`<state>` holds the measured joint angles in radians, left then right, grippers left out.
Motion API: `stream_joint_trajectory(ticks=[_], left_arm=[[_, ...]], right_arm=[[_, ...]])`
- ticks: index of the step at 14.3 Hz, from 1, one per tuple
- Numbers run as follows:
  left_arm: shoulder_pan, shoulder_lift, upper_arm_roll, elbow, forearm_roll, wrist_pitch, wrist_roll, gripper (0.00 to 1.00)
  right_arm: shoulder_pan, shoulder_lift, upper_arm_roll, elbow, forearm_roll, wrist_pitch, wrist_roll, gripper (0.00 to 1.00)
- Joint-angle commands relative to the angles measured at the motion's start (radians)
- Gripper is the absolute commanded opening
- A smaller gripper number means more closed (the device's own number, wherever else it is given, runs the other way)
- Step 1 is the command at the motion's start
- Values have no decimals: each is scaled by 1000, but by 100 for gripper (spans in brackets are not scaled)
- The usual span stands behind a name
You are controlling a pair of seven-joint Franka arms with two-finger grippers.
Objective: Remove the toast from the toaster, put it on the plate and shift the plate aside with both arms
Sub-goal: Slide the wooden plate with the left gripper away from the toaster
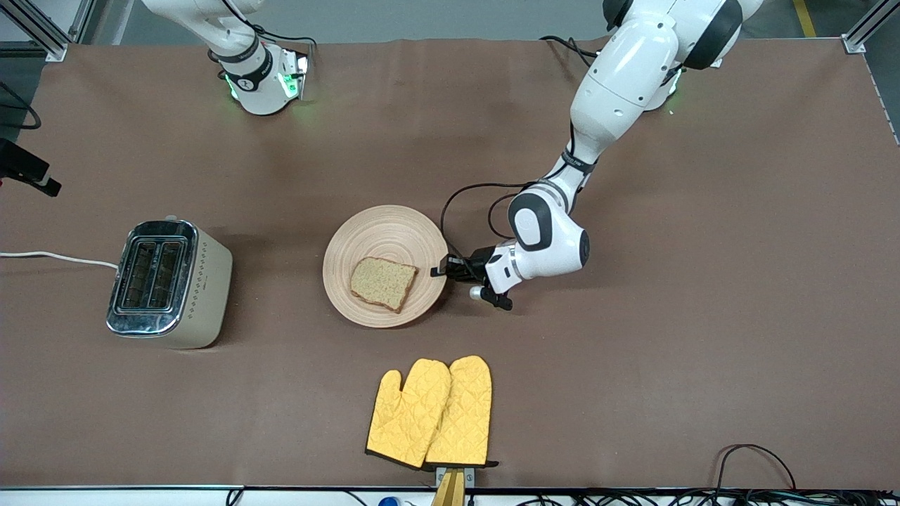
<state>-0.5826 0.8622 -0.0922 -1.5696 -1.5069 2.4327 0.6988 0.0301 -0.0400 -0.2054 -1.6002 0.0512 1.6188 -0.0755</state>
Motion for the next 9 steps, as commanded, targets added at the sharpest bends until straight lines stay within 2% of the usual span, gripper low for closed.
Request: stream_joint_trajectory(ticks=[1,5,9], left_arm=[[18,-8,0,16,-21,-17,4,0],[56,-14,-1,16,-19,-29,-1,0],[125,-66,5,8,10,-155,-39,0]], right_arm=[[-24,2,15,17,18,-17,-10,100],[-25,0,15,16,18,-17,-10,100],[-33,2,15,16,19,-17,-10,100]])
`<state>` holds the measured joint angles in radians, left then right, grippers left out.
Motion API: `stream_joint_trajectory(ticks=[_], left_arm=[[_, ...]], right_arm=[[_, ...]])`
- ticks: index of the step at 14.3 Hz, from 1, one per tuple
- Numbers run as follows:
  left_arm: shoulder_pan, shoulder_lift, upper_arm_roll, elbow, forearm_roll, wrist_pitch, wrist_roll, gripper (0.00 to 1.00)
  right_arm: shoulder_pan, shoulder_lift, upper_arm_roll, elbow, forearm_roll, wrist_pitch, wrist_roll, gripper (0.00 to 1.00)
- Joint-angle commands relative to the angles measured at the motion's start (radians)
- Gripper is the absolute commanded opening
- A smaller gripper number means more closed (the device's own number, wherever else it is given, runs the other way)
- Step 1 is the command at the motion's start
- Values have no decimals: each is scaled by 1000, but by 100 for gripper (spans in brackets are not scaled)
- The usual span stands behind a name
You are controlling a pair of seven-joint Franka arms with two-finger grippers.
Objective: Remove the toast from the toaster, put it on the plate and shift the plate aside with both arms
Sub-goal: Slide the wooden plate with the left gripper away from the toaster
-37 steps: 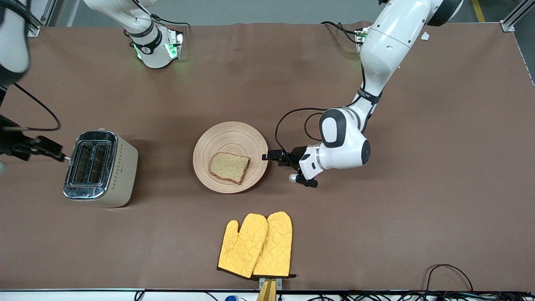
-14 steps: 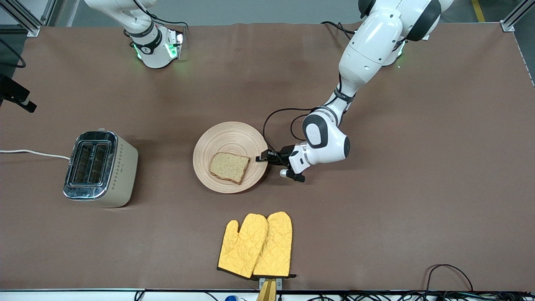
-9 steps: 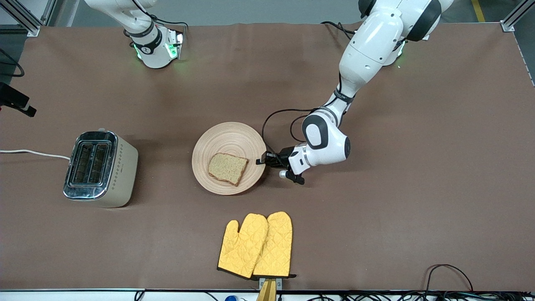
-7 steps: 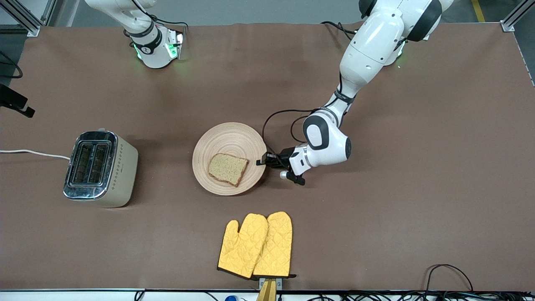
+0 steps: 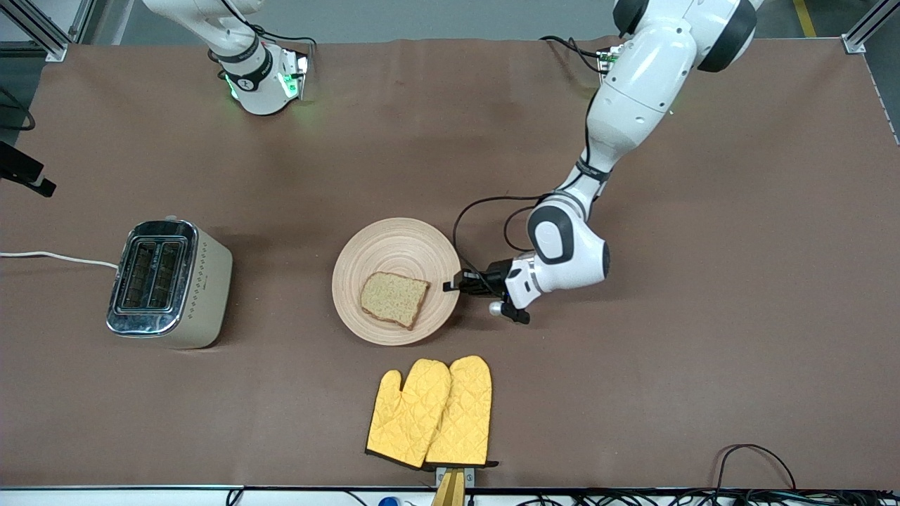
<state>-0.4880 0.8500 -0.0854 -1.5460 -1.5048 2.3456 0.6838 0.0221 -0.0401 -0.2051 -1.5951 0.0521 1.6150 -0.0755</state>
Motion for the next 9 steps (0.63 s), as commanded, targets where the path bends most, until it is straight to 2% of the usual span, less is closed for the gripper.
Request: stream_joint_trajectory(ticks=[1,4,7,9], left_arm=[[34,-63,-4,-20,27,-71,-27,0],[35,-92,-2,-54,43,-72,-27,0],[55,-169,-4,-144,86,-86,-18,0],[112,-209,-5,-215,132,-156,46,0]], right_arm=[[-25,2,15,11,18,-14,-12,100],[-25,0,15,11,18,-14,-12,100],[-25,0,15,11,18,-14,-12,100],[-25,2,15,11,18,-12,-13,100]])
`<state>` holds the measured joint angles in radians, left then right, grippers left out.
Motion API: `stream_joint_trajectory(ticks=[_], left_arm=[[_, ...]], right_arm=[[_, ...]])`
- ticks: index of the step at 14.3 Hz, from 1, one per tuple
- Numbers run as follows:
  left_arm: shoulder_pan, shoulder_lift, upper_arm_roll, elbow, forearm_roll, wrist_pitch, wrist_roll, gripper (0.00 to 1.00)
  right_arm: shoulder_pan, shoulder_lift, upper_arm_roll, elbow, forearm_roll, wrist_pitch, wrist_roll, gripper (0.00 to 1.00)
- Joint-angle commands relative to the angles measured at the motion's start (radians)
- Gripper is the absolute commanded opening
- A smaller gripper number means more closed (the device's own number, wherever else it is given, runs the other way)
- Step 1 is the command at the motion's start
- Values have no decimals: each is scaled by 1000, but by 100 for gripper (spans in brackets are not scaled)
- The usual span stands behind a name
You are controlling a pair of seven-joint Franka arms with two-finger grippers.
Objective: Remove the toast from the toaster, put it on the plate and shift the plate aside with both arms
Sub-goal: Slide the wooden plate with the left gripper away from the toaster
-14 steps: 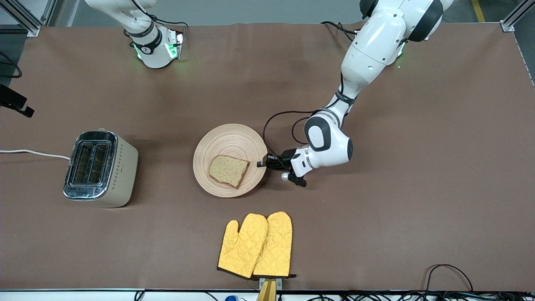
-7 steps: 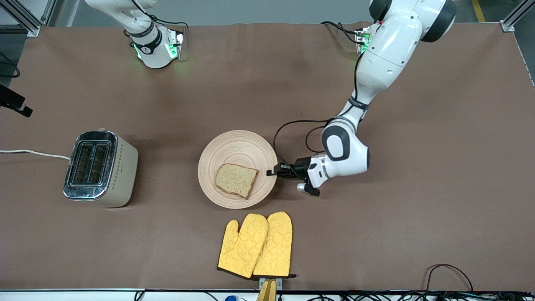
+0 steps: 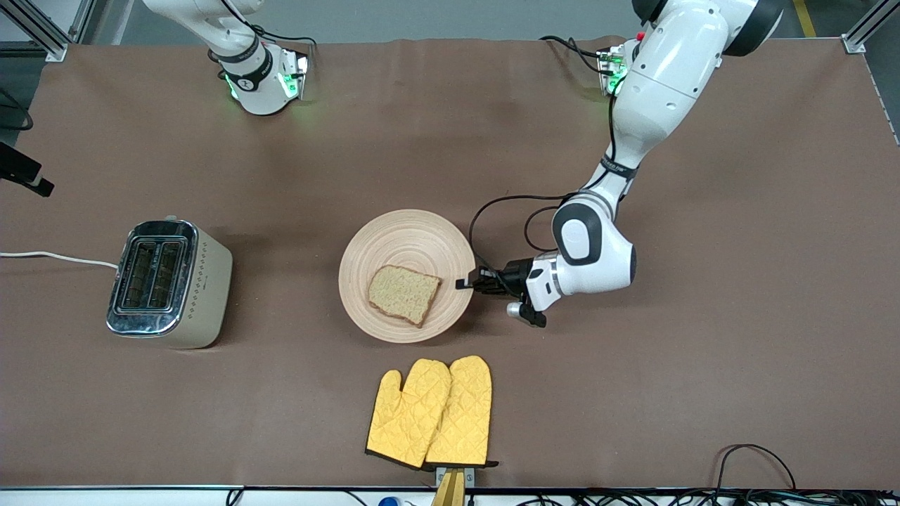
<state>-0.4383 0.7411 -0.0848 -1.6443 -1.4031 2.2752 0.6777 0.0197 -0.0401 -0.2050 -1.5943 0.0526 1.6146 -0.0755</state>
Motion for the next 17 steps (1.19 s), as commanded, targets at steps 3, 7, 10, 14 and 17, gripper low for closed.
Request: stream_joint_trajectory(ticks=[3,7,10,14,17], left_arm=[[156,-149,-3,-196,70,-218,140,0],[361,-154,-4,-226,274,-414,232,0],[501,-124,-4,-226,433,-474,281,0],[699,-120,-4,-198,590,-586,296,0],[811,-51,-6,-122,628,-597,316,0]], right_arm=[[-24,0,15,4,16,-12,-15,100],[-24,0,15,-1,18,-10,-15,100],[-23,0,15,0,18,-10,-14,100],[-23,0,15,-1,16,-12,-15,100],[-23,0,15,-4,18,-10,-15,100]])
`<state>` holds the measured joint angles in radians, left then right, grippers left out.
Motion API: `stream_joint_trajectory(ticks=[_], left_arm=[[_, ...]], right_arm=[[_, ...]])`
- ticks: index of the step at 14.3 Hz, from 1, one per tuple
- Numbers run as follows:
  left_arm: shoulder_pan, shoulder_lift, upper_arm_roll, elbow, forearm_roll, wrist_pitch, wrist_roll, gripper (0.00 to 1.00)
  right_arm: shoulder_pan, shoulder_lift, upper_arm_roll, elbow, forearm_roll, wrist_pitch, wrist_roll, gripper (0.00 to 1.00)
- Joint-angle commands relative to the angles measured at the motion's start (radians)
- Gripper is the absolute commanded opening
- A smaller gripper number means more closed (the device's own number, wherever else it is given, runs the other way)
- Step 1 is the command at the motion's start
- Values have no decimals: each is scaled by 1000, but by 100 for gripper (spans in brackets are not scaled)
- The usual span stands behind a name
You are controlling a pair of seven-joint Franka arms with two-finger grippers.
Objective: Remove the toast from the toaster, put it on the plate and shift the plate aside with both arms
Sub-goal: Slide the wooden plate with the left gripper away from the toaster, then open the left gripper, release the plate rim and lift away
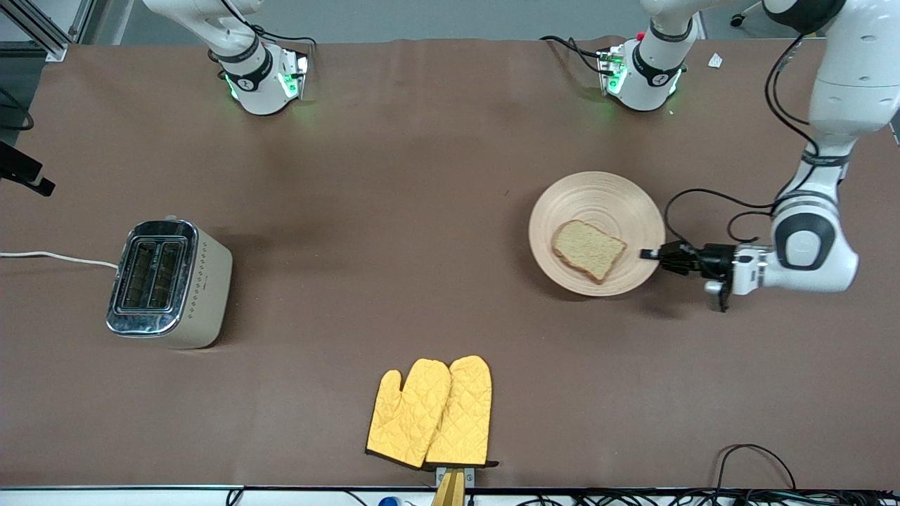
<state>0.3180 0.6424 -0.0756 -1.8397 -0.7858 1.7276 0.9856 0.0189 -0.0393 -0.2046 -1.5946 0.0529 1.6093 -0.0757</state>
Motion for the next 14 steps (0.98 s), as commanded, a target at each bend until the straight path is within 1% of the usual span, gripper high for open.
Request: stream_joint_trajectory(ticks=[1,3,5,7,9,10,14], left_arm=[[81,69,-13,101,13,-49,14,0],[105,83,-10,140,23,-49,-2,0],[134,88,-9,174,20,-51,-71,0],[150,117,-12,213,1,-57,-88,0],[161,164,-10,267,-62,-82,-119,0],[159,172,-9,283,-58,-83,-123,0],[164,209,-9,286,-67,-83,-108,0]], right_arm=[[-22,-1,14,-11,18,1,-15,100],[-22,-1,14,-14,16,1,-15,100],[-24,-2,14,-14,18,1,-15,100],[-24,-2,14,-14,18,3,-15,100],[-22,-2,14,-13,16,4,-15,100],[-22,-2,14,-10,16,4,-15,100],[-22,-4,16,-1,16,-9,-16,100]])
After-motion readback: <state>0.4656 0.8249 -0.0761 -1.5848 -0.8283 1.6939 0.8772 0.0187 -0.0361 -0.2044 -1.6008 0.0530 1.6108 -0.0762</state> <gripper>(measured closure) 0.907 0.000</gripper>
